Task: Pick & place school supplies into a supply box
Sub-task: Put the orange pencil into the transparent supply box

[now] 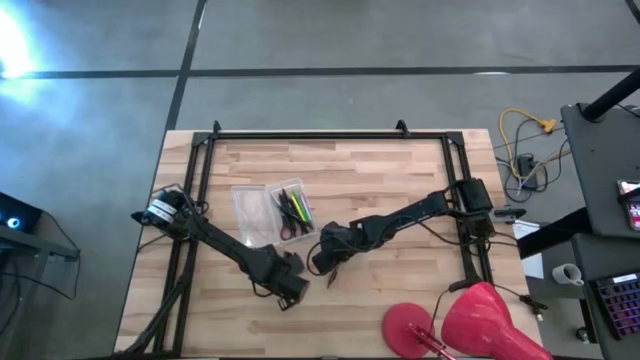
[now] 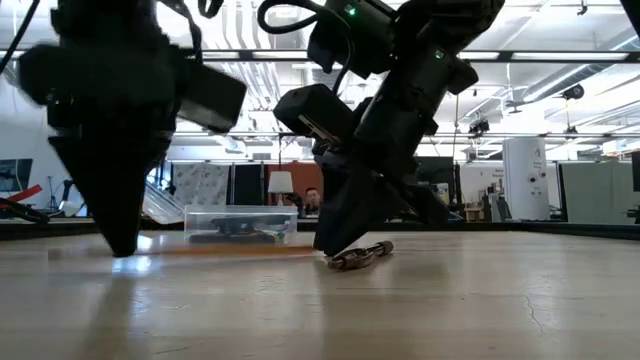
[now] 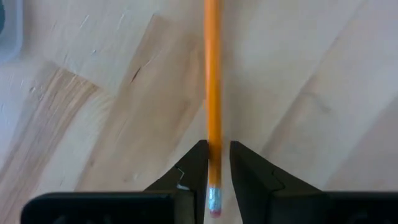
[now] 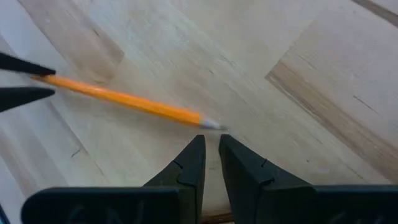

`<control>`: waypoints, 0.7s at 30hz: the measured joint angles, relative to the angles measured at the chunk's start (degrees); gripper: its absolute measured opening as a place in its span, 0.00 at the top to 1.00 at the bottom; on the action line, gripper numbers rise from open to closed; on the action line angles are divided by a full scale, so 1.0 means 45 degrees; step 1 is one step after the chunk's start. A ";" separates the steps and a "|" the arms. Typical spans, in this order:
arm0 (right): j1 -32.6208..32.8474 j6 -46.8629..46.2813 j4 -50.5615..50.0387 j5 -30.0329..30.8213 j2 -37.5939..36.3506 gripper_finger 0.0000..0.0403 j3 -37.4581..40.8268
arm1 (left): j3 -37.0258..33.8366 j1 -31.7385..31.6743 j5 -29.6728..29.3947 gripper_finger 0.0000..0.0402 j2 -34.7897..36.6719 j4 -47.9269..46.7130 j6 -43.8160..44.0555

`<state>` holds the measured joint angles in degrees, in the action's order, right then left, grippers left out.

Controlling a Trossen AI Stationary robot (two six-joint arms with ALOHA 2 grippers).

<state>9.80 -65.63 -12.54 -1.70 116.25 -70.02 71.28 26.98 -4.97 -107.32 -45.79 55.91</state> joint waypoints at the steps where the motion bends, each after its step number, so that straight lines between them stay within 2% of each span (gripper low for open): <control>1: 0.0000 0.0000 0.0015 0.0015 0.0000 0.88 0.0009 | 0.0092 0.0000 0.0011 0.87 0.0057 0.0015 0.0100; 6: 0.0006 0.0005 0.0016 0.0040 0.0000 0.88 0.0015 | 0.0276 -0.0243 0.0024 0.84 0.0888 0.0088 0.1229; 12: 0.0010 0.0015 0.0038 0.0063 0.0005 0.88 0.0019 | -0.0367 -0.0114 -0.0003 0.76 0.1698 0.0295 0.0410; 17: 0.0010 0.0010 0.0181 0.0074 0.0015 0.88 0.0039 | -0.1360 0.0527 0.0026 0.73 0.1741 0.1900 0.0017; 21: 0.0010 0.0015 0.0214 0.0074 0.0024 0.88 0.0039 | -0.2103 0.0940 0.0034 0.73 0.1712 0.2830 0.0532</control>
<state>9.85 -65.56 -11.57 -1.37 116.36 -69.84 61.82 31.21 -4.82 -99.61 -33.06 58.31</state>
